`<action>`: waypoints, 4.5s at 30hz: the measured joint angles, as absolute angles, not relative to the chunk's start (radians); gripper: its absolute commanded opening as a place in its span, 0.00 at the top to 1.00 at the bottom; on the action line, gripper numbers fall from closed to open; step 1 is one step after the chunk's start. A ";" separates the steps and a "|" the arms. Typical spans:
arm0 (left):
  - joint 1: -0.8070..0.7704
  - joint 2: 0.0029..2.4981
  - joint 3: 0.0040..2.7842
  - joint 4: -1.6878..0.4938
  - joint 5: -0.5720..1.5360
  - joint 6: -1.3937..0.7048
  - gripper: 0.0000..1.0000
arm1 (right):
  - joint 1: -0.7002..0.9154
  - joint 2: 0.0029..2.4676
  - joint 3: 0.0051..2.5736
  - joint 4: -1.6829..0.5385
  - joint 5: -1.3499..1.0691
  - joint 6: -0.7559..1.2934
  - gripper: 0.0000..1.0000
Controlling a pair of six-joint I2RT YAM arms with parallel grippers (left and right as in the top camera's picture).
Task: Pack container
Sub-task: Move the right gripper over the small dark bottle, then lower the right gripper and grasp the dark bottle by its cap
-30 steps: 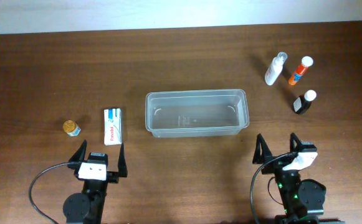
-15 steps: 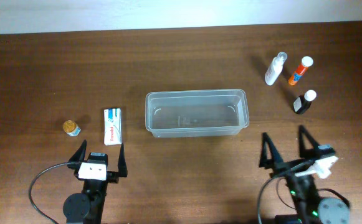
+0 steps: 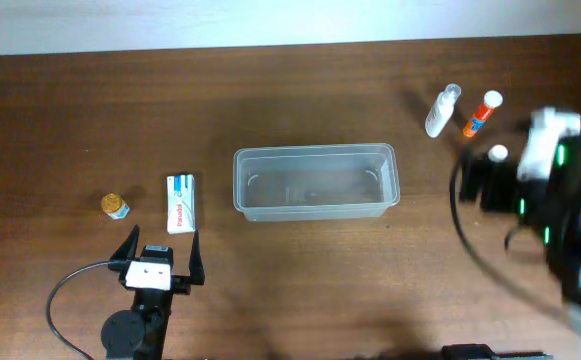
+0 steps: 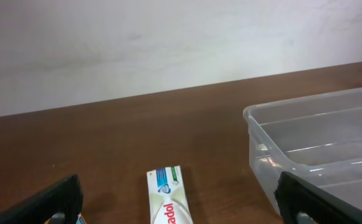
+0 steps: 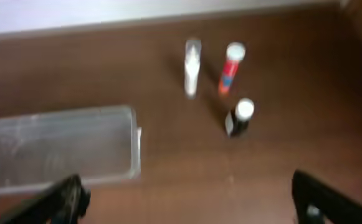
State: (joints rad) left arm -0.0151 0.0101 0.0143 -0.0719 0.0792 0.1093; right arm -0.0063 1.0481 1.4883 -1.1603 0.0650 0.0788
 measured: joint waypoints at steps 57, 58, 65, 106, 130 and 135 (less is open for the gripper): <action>-0.015 0.010 0.014 -0.072 0.079 0.109 0.01 | -0.419 1.847 1.684 -1.107 -0.155 -0.383 0.02; -0.015 0.010 0.014 -0.072 0.080 0.109 0.01 | -0.419 1.848 1.684 -1.092 -0.155 -0.397 0.02; -0.015 0.010 0.014 -0.072 0.079 0.109 0.01 | -0.419 1.926 1.684 -1.084 -0.132 -0.477 0.02; -0.015 0.010 0.014 -0.072 0.079 0.109 0.01 | -0.419 2.098 1.672 -0.955 -0.180 -0.498 0.42; -0.015 0.010 0.014 -0.072 0.080 0.109 0.01 | -0.421 2.095 1.633 -0.901 -0.213 -0.499 0.56; -0.015 0.010 0.014 -0.072 0.079 0.109 0.01 | -0.421 2.092 1.633 -0.912 -0.213 -0.499 0.62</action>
